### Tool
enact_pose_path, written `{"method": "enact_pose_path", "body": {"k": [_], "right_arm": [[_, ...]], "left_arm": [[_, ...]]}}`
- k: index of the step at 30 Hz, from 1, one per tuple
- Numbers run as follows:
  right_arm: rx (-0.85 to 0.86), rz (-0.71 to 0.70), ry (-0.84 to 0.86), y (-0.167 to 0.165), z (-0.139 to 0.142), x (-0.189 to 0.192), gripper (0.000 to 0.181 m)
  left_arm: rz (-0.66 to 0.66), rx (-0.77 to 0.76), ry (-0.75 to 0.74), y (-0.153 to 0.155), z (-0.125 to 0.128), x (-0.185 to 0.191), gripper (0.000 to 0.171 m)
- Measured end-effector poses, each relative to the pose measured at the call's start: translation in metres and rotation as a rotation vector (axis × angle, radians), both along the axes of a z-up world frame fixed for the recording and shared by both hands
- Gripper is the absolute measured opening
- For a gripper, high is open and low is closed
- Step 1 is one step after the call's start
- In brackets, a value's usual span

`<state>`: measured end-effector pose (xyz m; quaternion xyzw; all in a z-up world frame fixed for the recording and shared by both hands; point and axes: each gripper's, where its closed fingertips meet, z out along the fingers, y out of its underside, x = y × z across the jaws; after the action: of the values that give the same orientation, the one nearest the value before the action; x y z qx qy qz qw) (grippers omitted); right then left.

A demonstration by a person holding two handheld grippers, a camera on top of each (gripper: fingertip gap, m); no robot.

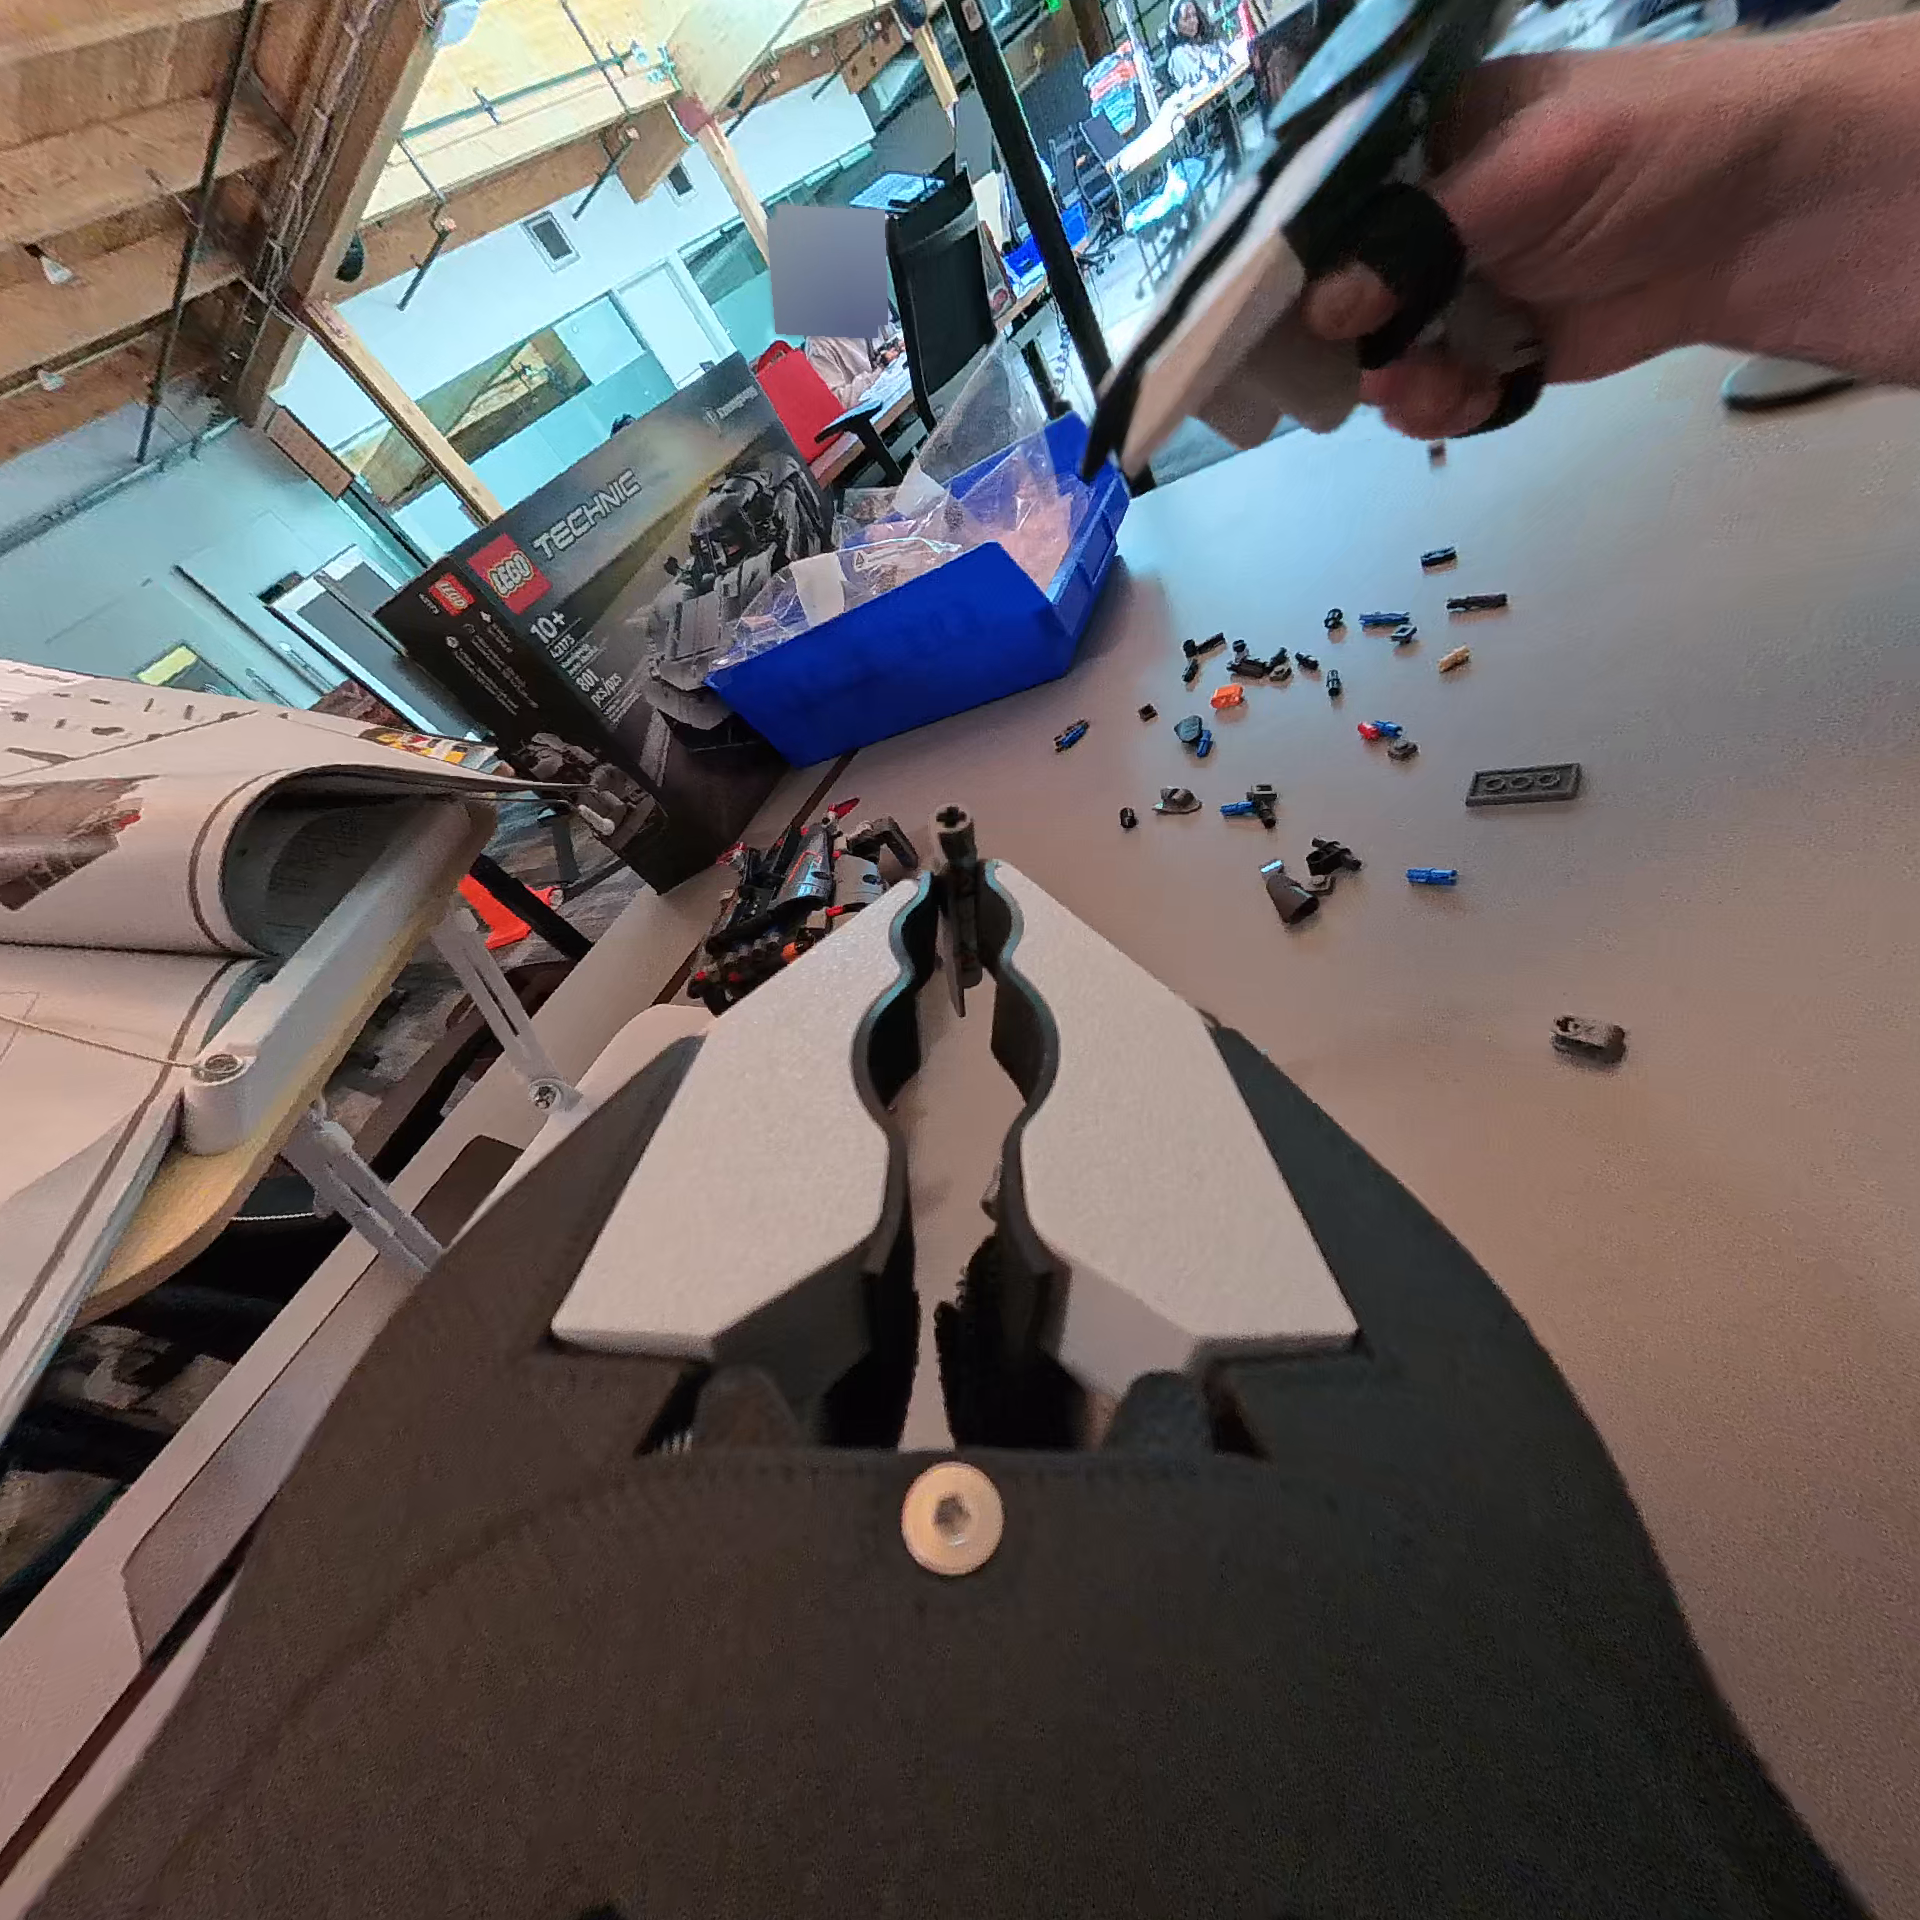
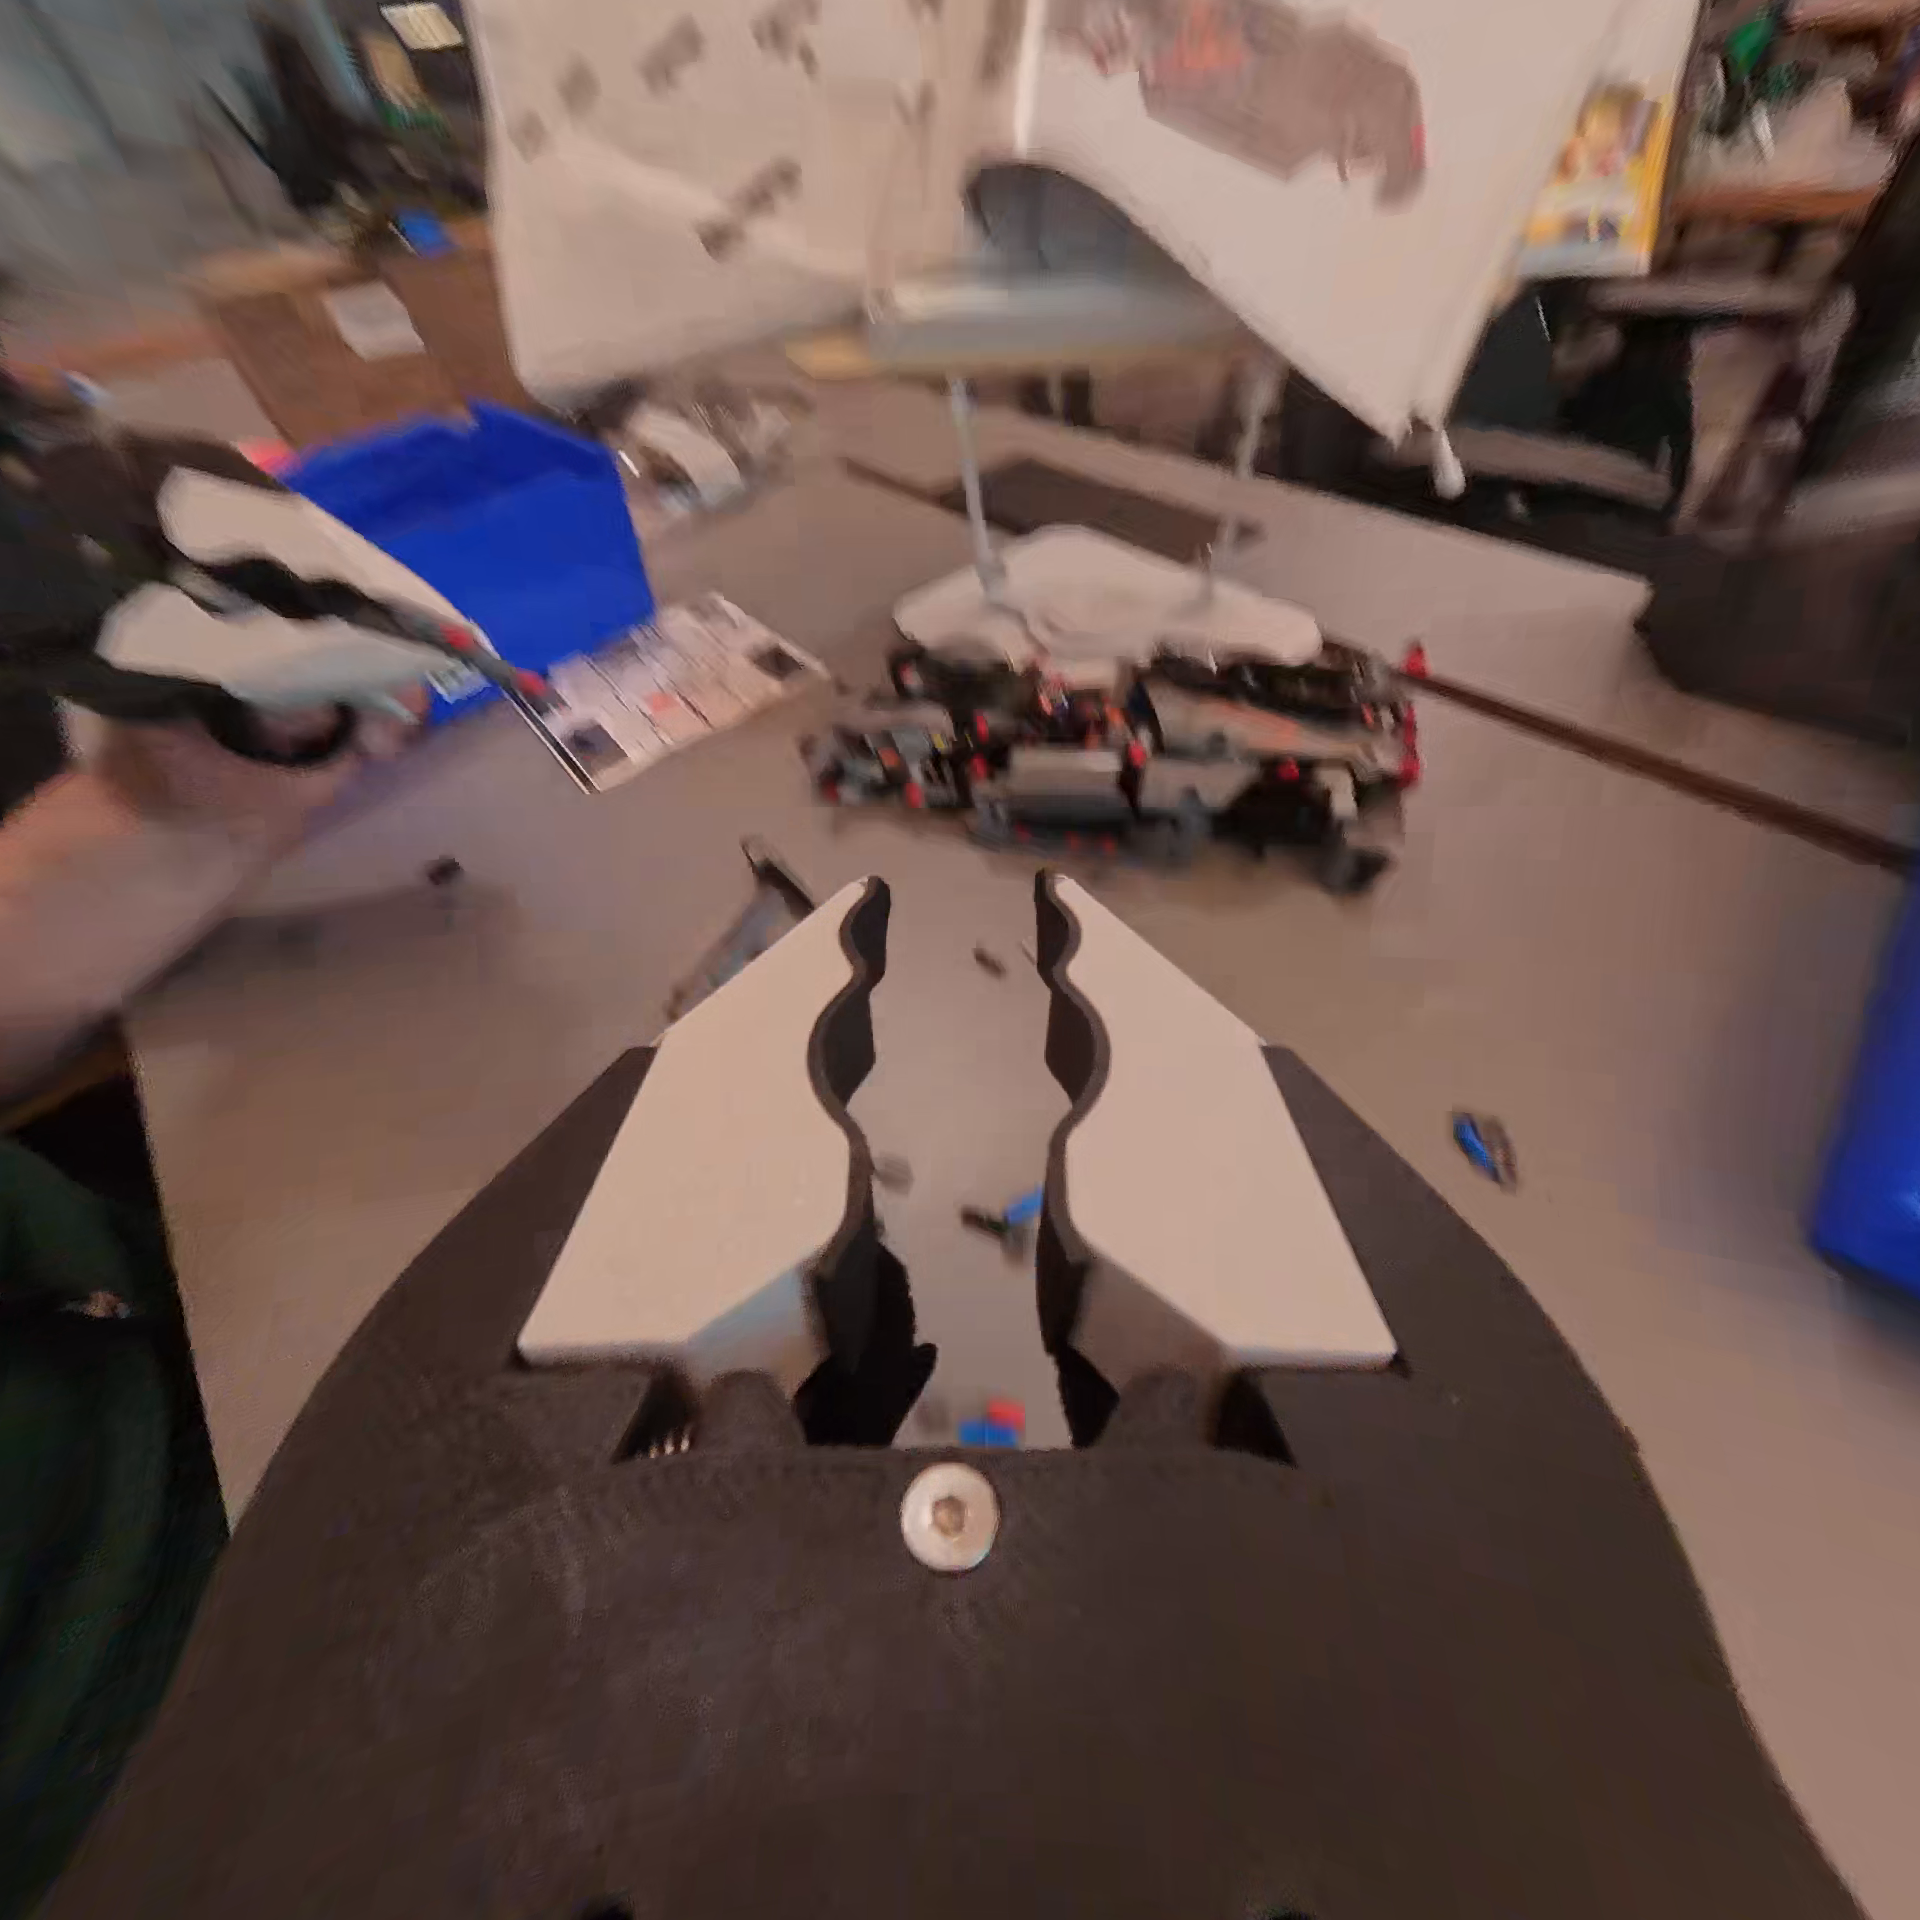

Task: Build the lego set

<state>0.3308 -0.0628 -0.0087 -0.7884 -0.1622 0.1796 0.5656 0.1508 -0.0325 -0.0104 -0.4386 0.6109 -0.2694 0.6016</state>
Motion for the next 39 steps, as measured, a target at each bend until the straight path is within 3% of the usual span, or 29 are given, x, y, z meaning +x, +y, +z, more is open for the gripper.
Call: {"method": "enact_pose_path", "body": {"k": [4, 8, 18, 27, 36, 39], "right_arm": [[-0.222, -0.076, -0.142, -0.019, -0.055, 0.010, 0.029], [-0.289, -0.134, -0.188, -0.036, -0.084, 0.020, 0.027], [-0.260, -0.288, -0.162, -0.069, -0.086, 0.059, 0.028], [-0.263, -0.365, -0.180, -0.070, -0.096, 0.081, 0.030], [-0.325, -0.409, -0.223, -0.075, -0.117, 0.099, 0.028], [-0.301, -0.489, -0.232, -0.076, -0.112, 0.116, 0.027]], "left_arm": [[-0.002, -0.025, 0.011, 0.001, -0.003, 0.002, 0.004], [-0.003, -0.043, 0.021, 0.003, -0.007, 0.004, 0.004], [0.000, -0.082, 0.058, 0.007, -0.020, 0.011, 0.004], [-0.021, -0.096, 0.149, 0.007, -0.042, 0.015, 0.004], [-0.037, -0.106, 0.170, 0.003, -0.048, 0.020, 0.004], [-0.036, -0.106, 0.177, 0.003, -0.050, 0.021, 0.004]]}}
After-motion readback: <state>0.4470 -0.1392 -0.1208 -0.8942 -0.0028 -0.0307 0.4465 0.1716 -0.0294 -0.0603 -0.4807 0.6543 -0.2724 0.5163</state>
